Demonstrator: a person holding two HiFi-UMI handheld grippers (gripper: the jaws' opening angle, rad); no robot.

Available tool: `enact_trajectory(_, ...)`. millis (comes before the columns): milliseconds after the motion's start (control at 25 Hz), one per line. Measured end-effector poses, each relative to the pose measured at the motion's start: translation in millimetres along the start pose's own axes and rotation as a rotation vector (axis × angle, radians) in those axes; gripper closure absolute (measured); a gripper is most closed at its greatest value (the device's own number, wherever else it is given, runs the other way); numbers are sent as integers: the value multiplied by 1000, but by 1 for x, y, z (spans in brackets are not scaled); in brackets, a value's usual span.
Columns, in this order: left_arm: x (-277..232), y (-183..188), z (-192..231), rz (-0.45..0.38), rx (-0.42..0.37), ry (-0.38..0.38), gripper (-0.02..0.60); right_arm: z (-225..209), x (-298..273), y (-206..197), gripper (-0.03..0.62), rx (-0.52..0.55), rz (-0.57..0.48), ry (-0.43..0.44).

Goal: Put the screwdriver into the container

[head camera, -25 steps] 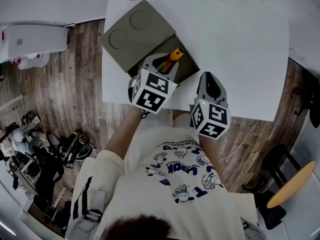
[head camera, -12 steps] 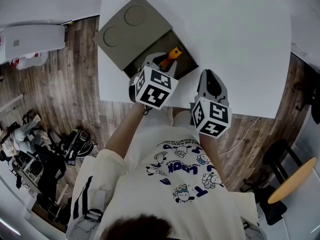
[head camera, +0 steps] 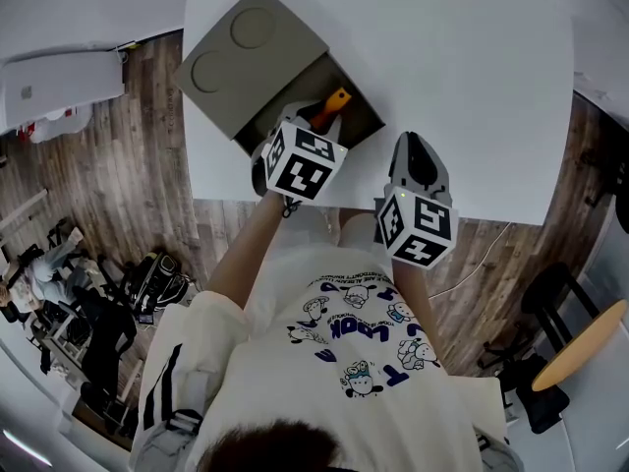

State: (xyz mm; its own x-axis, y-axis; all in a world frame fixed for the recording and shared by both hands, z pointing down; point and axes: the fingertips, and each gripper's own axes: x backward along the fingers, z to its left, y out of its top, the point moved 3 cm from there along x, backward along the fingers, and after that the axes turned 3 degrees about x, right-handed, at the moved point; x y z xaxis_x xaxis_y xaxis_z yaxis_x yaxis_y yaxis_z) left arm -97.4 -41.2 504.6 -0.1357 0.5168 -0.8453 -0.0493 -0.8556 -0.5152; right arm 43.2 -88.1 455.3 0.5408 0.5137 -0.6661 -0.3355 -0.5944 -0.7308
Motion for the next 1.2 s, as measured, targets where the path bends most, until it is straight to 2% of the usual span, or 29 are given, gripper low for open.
enact_trajectory(320,-8,-2,-2,30,-1,9,469,-7,1,-2,553,-13,4,-12)
enact_trajectory(640,-12,-5,-3,23,-17,36,466,-9,1,-3,553,-15,0,-14)
enact_trajectory(1000,5,9,-3,-52,1,35,456,-1,5,15,553,3,-49,-6)
enact_trajectory(1200,36,24,1,-151,25,51,466,13,12,29,553,16,-93,2)
